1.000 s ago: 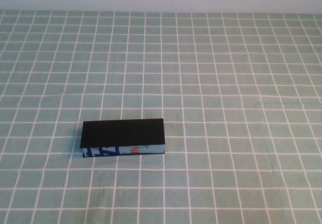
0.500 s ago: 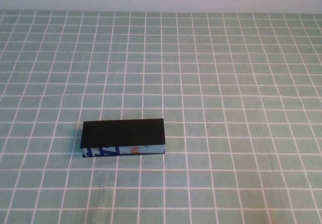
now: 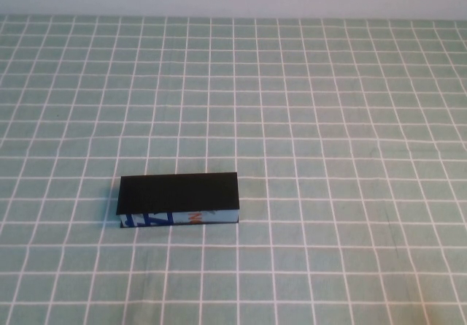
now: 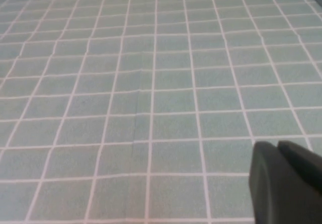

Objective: Return glasses to glasses case

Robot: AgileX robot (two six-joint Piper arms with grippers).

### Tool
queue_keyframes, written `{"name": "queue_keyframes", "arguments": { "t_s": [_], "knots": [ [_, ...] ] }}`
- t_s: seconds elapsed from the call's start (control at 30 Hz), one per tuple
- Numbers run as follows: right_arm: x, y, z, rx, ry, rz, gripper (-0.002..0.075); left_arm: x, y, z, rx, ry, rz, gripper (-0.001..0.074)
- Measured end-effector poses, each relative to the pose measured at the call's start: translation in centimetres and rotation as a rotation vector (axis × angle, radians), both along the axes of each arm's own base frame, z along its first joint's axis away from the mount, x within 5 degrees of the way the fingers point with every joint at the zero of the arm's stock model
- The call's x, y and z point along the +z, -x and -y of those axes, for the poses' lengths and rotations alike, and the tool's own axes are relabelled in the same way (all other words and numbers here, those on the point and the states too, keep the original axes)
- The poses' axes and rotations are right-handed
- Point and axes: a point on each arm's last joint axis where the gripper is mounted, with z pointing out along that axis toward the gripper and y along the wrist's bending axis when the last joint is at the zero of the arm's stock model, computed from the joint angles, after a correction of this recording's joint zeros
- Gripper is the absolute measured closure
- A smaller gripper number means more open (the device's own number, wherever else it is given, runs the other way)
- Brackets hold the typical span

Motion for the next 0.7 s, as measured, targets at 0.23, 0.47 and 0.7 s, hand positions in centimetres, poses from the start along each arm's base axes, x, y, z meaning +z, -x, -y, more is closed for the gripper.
{"name": "queue_keyframes", "arguments": {
  "t_s": [0.23, 0.47, 0.7],
  "knots": [
    [-0.07, 0.03, 0.03, 0.015, 0.072, -0.001, 0.0737, -0.01, 0.01, 0.00, 0.000, 0.000, -0.001, 0.0733],
    [-0.09, 0.03, 0.02, 0.018, 0.079, -0.003, 0.0737, -0.01, 0.01, 0.00, 0.000, 0.000, -0.001, 0.0733],
    [-0.09, 0.03, 0.02, 0.018, 0.079, -0.003, 0.0737, -0.01, 0.01, 0.00, 0.000, 0.000, -0.001, 0.0734]
  ]
}}
